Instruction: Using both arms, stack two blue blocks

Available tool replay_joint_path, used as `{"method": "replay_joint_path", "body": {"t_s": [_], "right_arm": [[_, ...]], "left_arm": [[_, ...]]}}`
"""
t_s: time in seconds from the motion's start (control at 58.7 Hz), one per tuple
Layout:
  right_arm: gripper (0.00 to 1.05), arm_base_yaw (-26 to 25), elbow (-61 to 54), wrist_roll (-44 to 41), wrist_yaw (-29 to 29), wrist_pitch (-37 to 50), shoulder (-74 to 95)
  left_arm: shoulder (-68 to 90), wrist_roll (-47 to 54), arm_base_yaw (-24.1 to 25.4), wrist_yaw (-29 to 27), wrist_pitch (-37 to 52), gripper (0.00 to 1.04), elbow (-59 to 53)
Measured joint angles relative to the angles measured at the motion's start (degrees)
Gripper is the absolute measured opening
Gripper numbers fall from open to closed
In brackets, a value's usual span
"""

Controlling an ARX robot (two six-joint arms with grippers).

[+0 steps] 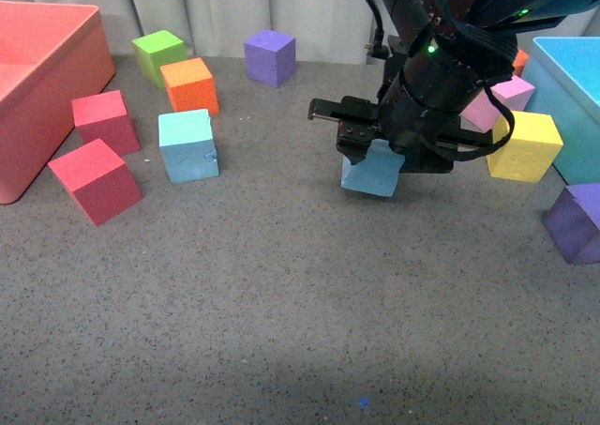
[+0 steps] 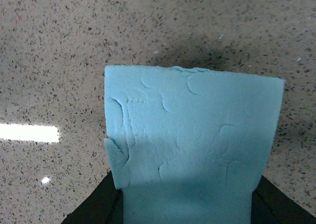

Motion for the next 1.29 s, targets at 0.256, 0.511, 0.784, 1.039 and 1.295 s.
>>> {"method": "replay_joint_path", "body": {"t_s": [0.256, 0.511, 0.784, 1.039, 1.295], "right_arm": [[0.43, 0.85, 2.05, -4.07, -0.31, -1.25, 2.14], [0.43, 1.53, 2.08, -5.35, -1.46, -0.17, 2.29], [0.64, 2.21, 1.92, -6.4, -1.68, 0.63, 2.29], [0.94, 1.81, -1.64, -5.07, -3.04, 4.13, -0.04], [0.95, 1.09, -7.02, -5.07, -0.52, 10.21, -8.48]], "left_arm": [[0.0, 0.0, 0.0, 0.0, 0.0, 0.98, 0.0], [0.0, 0.0, 0.0, 0.0, 0.0, 0.98, 0.0], [0.0, 0.0, 0.0, 0.0, 0.0, 0.98, 0.0], [0.0, 0.0, 0.0, 0.02, 0.0, 0.98, 0.0], [0.0, 0.0, 0.0, 0.0, 0.0, 0.98, 0.0]]}}
